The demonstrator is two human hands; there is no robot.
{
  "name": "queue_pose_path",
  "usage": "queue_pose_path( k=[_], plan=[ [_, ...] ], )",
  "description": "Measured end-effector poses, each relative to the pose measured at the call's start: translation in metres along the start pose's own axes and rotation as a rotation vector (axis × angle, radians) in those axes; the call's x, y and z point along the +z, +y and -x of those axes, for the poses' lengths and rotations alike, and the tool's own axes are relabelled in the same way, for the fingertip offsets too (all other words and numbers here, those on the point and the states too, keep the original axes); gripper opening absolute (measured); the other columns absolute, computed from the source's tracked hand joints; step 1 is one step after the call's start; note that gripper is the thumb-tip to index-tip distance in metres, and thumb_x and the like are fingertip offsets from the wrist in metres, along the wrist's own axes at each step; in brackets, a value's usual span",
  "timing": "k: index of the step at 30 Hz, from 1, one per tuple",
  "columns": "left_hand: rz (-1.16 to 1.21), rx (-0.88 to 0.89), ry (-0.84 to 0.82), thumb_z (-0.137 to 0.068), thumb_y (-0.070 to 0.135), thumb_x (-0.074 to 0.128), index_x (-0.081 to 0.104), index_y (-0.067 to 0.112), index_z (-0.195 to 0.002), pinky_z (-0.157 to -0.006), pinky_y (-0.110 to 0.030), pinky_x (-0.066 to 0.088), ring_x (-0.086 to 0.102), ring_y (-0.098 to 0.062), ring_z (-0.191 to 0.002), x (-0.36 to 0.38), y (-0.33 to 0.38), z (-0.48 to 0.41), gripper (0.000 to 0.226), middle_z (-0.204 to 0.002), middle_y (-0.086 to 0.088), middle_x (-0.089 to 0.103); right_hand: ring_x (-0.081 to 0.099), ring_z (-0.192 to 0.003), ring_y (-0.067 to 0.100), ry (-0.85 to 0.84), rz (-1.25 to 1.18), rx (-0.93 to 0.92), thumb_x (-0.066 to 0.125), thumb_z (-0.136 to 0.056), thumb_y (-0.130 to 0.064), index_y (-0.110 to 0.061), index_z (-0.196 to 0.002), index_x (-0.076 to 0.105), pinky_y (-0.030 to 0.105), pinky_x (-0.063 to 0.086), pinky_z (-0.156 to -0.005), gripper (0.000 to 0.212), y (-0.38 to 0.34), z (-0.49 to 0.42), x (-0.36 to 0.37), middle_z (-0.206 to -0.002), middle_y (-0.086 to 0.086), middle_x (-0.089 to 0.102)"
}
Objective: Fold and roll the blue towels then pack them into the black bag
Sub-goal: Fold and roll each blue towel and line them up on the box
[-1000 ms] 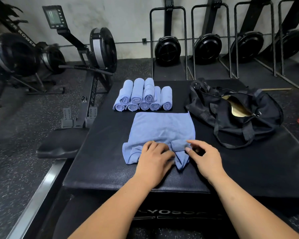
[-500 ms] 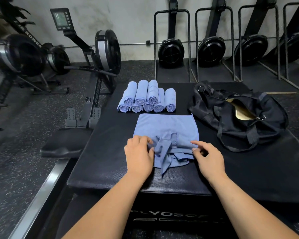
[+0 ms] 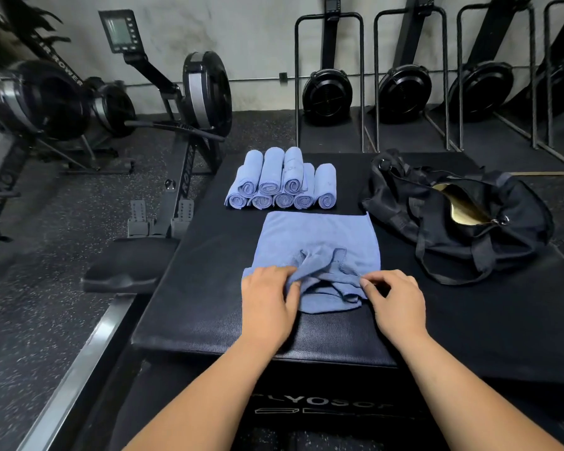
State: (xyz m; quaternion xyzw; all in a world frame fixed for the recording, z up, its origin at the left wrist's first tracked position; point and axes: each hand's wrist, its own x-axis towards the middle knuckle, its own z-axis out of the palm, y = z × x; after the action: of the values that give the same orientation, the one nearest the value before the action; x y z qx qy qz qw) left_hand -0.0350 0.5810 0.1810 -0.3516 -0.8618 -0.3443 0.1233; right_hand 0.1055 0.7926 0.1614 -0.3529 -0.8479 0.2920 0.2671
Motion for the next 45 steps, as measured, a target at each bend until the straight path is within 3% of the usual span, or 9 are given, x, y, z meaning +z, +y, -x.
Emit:
queue_pose_path(
  k=[4, 9, 12, 16, 27, 32, 37, 41, 45],
  plan=[
    [0.015, -0.162, 0.077, -0.093, 0.025, 0.069, 0.07, 0.033, -0.116, -0.085, -0.036, 0.034, 0.059, -0.018, -0.093, -0.011, -0.018, -0.024, 0.024, -0.1, 0.013, 0.069, 0.053, -0.094, 0.017, 0.014, -0.013, 0.01, 0.073, -0.095, -0.036, -0.035, -0.093, 0.074, 0.037, 0.045, -0.08, 0.003, 0.004, 0.0, 0.002, -0.089, -0.016, 0.066],
    [0.195, -0.345, 0.103, -0.096, 0.036, 0.07, 0.071, 0.029, -0.092, -0.085, -0.04, 0.052, 0.064, -0.014, -0.082, -0.022, -0.03, -0.047, 0.008, -0.08, 0.013, 0.069, 0.053, -0.095, 0.02, 0.011, 0.016, 0.023, 0.065, -0.098, -0.041, -0.032, -0.101, 0.074, 0.037, 0.044, -0.077, 0.013, 0.002, -0.004, 0.006, -0.092, -0.014, 0.065],
    [0.17, -0.24, -0.039, -0.097, 0.035, 0.067, 0.065, 0.028, -0.091, -0.077, -0.035, 0.052, 0.063, -0.013, -0.08, -0.018, -0.03, -0.049, 0.01, -0.084, 0.012, 0.068, 0.051, -0.097, 0.023, 0.019, 0.068, -0.015, 0.07, -0.093, -0.049, -0.035, -0.113, 0.073, 0.042, 0.05, -0.082, 0.024, -0.003, -0.009, 0.006, -0.098, -0.013, 0.064],
    [0.011, -0.067, -0.215, -0.096, 0.037, 0.062, 0.062, 0.028, -0.095, -0.07, -0.036, 0.05, 0.062, -0.021, -0.079, -0.005, -0.034, -0.034, 0.009, -0.086, 0.007, 0.067, 0.049, -0.11, 0.022, -0.047, 0.365, -0.282, 0.07, -0.093, -0.05, -0.035, -0.127, 0.07, 0.039, 0.044, -0.084, 0.037, -0.003, -0.011, 0.014, -0.123, -0.019, 0.063],
    [-0.04, -0.036, -0.234, -0.096, 0.039, 0.055, 0.051, 0.026, -0.085, -0.064, -0.04, 0.048, 0.055, -0.02, -0.073, -0.015, -0.03, -0.007, 0.017, -0.077, 0.007, 0.059, 0.048, -0.098, 0.016, -0.103, 0.294, -0.219, 0.071, -0.095, -0.045, -0.04, -0.11, 0.074, 0.037, 0.038, -0.078, 0.016, -0.01, 0.005, 0.002, -0.102, -0.022, 0.064],
    [-0.02, 0.003, -0.332, -0.097, 0.044, 0.05, 0.042, 0.026, -0.08, -0.065, -0.042, 0.049, 0.051, -0.018, -0.07, -0.036, -0.037, 0.019, 0.026, -0.072, 0.007, 0.054, 0.046, -0.089, 0.012, -0.202, 0.251, -0.249, 0.071, -0.092, -0.048, -0.04, -0.09, 0.071, 0.039, 0.046, -0.076, 0.008, -0.004, 0.022, -0.023, -0.089, -0.023, 0.063],
    [0.209, -0.083, -0.418, -0.099, 0.04, 0.066, 0.059, 0.027, -0.081, -0.074, -0.032, 0.052, 0.059, -0.01, -0.07, -0.067, -0.044, 0.008, 0.023, -0.076, 0.012, 0.067, 0.06, -0.078, 0.004, -0.234, 0.116, -0.099, 0.072, -0.092, -0.044, -0.036, -0.065, 0.067, 0.034, 0.05, -0.073, 0.029, -0.003, 0.021, -0.049, -0.071, -0.018, 0.069],
    [0.38, -0.251, -0.251, -0.094, 0.035, 0.076, 0.069, 0.021, -0.084, -0.071, -0.035, 0.053, 0.062, -0.013, -0.066, -0.07, -0.044, -0.023, 0.019, -0.077, -0.002, 0.072, 0.067, -0.076, 0.01, -0.153, -0.021, 0.036, 0.073, -0.093, -0.038, -0.03, -0.073, 0.074, 0.032, 0.044, -0.068, 0.022, -0.011, 0.001, -0.061, -0.073, -0.014, 0.073],
    [0.501, -0.413, -0.174, -0.091, 0.028, 0.081, 0.076, 0.019, -0.086, -0.066, -0.031, 0.054, 0.064, -0.01, -0.06, -0.061, -0.04, -0.05, 0.011, -0.067, 0.002, 0.072, 0.064, -0.074, 0.004, -0.138, -0.071, 0.12, 0.074, -0.092, -0.026, -0.029, -0.087, 0.077, 0.024, 0.042, -0.064, 0.007, -0.02, -0.02, -0.063, -0.07, -0.012, 0.071]
  ],
)
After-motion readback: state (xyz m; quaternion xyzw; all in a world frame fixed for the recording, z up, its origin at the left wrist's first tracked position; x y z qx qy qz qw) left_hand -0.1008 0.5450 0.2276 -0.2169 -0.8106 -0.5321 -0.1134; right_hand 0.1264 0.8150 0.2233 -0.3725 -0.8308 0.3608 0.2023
